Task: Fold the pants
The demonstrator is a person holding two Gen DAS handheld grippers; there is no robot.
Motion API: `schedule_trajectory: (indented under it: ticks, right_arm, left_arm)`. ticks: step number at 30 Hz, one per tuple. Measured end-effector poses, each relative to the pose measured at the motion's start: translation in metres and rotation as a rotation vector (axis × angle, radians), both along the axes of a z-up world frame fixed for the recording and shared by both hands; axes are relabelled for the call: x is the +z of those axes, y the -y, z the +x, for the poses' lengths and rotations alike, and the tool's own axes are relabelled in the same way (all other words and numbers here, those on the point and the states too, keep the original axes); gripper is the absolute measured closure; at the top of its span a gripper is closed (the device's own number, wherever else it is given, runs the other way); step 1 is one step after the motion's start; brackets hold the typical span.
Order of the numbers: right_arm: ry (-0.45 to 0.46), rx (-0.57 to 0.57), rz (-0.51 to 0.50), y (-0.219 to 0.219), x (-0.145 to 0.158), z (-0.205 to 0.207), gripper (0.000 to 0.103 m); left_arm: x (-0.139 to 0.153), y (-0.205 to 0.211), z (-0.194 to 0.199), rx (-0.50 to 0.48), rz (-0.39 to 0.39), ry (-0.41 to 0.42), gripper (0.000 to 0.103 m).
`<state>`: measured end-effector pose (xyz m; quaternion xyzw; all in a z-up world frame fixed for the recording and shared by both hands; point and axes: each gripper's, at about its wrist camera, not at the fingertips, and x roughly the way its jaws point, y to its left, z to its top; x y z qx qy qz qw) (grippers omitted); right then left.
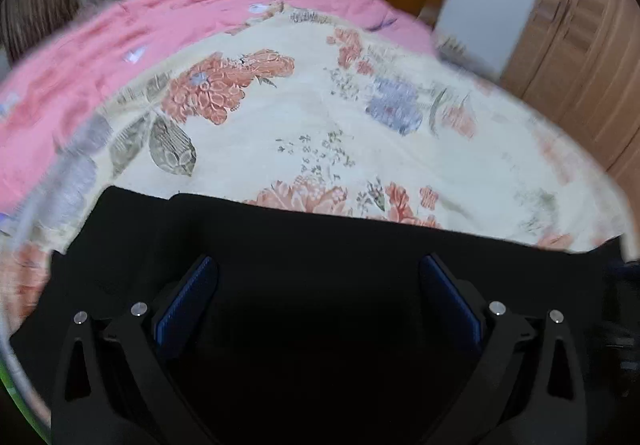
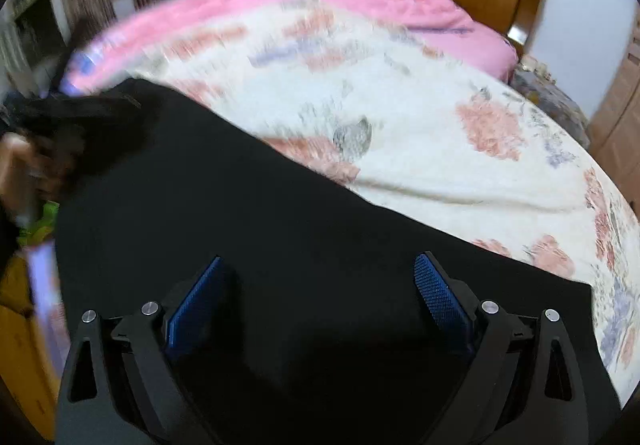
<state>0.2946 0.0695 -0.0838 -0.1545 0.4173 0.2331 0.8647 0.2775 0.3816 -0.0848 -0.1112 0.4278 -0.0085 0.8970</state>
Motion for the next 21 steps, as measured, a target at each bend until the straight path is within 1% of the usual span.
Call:
schedule_trajectory:
  ticks: [1, 2, 3, 4, 5, 7, 8, 9, 10, 11, 12, 13, 15, 18, 20, 21]
  right_arm:
    - [-0.001, 0.001, 0.005, 0.001, 0.000, -0.002, 0.004]
    - [-0.010, -0.002, 0.035, 0.007, 0.001, -0.002, 0.004]
    - [-0.012, -0.009, 0.047, 0.009, 0.003, -0.005, 0.004]
    - [-0.016, -0.018, 0.063, 0.013, 0.002, -0.005, 0.004]
    - [-0.015, -0.019, 0.069, 0.013, 0.003, -0.006, 0.004]
    - [-0.003, -0.019, 0.031, 0.005, 0.002, -0.006, 0.004]
    - [0.002, -0.018, 0.021, 0.003, 0.001, -0.005, 0.004]
    - [0.001, -0.019, 0.024, 0.004, 0.001, -0.005, 0.004]
    - [-0.003, -0.019, 0.035, 0.005, 0.001, -0.004, 0.004]
    - [-0.006, -0.018, 0.044, 0.006, 0.001, -0.004, 0.004]
    - [-0.009, -0.018, 0.052, 0.008, 0.002, -0.004, 0.004]
    - [-0.010, -0.018, 0.051, 0.005, 0.000, 0.000, 0.004]
    - [-0.007, -0.018, 0.044, 0.004, 0.000, -0.001, 0.004]
    - [-0.007, -0.018, 0.046, 0.004, 0.001, -0.001, 0.004]
    - [-0.011, -0.017, 0.054, 0.003, 0.001, -0.001, 0.004]
    - [-0.012, -0.018, 0.055, 0.003, 0.001, 0.000, 0.004]
  left_arm:
    - [0.002, -0.003, -0.001, 0.014, -0.011, 0.011, 0.003]
    - [0.004, -0.001, -0.002, 0.019, 0.006, 0.012, 0.003]
    - [0.007, 0.006, -0.004, 0.038, 0.060, 0.010, 0.003]
    - [0.013, 0.015, -0.009, 0.083, 0.152, 0.025, 0.003]
    - [0.021, 0.023, -0.014, 0.090, 0.202, 0.062, 0.003]
    - [0.032, 0.034, -0.015, 0.048, 0.211, 0.111, 0.002]
    - [0.032, 0.035, -0.010, 0.043, 0.218, 0.108, 0.002]
    - [0.028, 0.033, -0.001, 0.063, 0.239, 0.074, 0.002]
    - [0.020, 0.028, 0.006, 0.082, 0.245, 0.030, 0.002]
    - [0.010, 0.017, 0.013, 0.081, 0.190, -0.013, 0.001]
    - [0.007, 0.012, 0.014, 0.080, 0.144, -0.011, 0.001]
    - [0.007, 0.007, 0.013, 0.087, 0.133, 0.007, 0.001]
    - [0.006, 0.008, 0.013, 0.092, 0.152, 0.009, 0.001]
    - [0.014, 0.022, 0.006, 0.132, 0.243, 0.007, 0.001]
    - [0.033, 0.030, -0.013, 0.175, 0.267, 0.061, 0.002]
    - [0.040, 0.033, -0.023, 0.175, 0.262, 0.092, 0.002]
